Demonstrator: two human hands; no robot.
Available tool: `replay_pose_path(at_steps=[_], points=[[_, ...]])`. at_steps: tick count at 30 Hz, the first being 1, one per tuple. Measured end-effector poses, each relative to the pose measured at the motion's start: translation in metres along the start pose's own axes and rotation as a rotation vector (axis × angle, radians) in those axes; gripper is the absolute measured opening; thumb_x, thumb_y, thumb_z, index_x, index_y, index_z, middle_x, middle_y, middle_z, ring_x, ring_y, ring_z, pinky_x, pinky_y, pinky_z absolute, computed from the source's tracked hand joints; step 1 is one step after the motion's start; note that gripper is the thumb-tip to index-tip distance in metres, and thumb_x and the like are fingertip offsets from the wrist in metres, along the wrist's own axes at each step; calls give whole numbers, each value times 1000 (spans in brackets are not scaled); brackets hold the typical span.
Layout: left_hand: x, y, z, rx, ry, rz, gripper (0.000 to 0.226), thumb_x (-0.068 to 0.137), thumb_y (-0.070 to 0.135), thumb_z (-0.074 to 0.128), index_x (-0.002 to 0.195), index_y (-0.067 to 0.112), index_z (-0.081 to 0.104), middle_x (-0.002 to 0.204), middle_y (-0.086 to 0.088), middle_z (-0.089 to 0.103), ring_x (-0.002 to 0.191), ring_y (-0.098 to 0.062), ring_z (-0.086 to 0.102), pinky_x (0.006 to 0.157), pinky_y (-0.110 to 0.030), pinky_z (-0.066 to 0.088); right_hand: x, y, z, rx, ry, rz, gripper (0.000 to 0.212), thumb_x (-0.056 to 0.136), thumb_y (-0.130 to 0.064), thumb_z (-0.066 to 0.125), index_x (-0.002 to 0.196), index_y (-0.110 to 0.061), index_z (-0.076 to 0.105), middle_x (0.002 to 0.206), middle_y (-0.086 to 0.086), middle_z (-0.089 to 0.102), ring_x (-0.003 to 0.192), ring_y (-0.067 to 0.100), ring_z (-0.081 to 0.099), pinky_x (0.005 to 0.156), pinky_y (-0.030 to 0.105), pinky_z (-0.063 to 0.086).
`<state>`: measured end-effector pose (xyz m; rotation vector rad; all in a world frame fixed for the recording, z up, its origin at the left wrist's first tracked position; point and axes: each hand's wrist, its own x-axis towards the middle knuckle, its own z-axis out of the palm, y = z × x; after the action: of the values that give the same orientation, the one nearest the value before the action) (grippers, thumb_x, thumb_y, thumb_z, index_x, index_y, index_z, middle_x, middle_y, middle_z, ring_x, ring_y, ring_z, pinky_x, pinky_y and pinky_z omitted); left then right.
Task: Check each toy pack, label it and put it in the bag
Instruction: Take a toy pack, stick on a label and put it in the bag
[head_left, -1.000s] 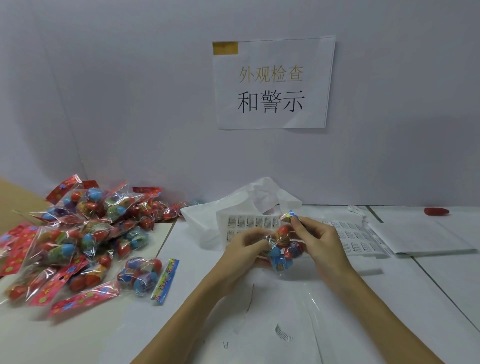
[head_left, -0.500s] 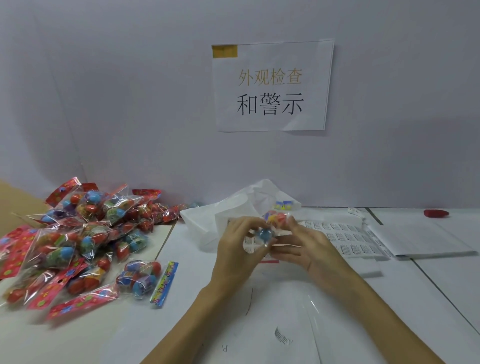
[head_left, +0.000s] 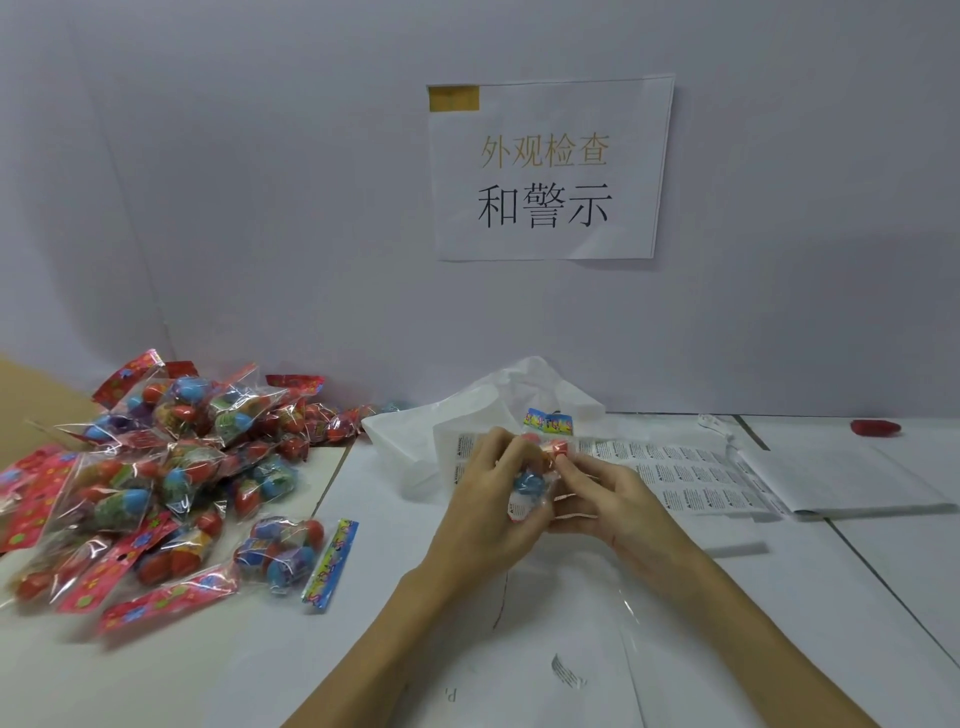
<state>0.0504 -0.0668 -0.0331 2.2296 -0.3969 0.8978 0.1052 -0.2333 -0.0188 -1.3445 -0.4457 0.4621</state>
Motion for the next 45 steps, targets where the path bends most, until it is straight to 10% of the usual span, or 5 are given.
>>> replay_pose_path(at_steps=[20,28,33,39,45], points=[[5,5,-5,-869,-18,-694,38,93,34,78,121,11,65,121,-12,71,113,-29,71,89,-51,62,3,2,-1,-15,156,-72,43,83,-29,79,118,-7,68,94,19,79,80,33,78,69,33,64],[8,-5,-10,-492,288,-689,15,102,30,65,115,22,68,104,5,76,96,-14,74,74,-24,60,6,9,-10,-197,168,-108,25,101,1,61,123,-5,71,96,9,81,85,30,79,73,31,64],[11,-15,-27,-362,474,-544,61,102,24,64,152,37,32,113,6,68,88,-11,76,68,-25,62,6,14,-14,-753,271,-433,33,97,-4,70,121,-26,72,111,-14,74,101,4,71,90,16,55],[13,-25,-38,5,617,-345,26,105,5,54,116,25,67,129,-3,49,107,-4,62,75,-7,51,15,23,-17,-1166,39,-459,81,102,-14,61,163,-44,16,169,-22,18,155,-5,7,122,19,7],[10,-42,-41,16,365,-356,26,95,23,56,116,16,69,129,21,24,112,17,45,95,-25,53,21,33,-24,-1245,139,-474,65,99,-18,64,155,-40,40,121,-13,52,116,11,43,104,30,29]])
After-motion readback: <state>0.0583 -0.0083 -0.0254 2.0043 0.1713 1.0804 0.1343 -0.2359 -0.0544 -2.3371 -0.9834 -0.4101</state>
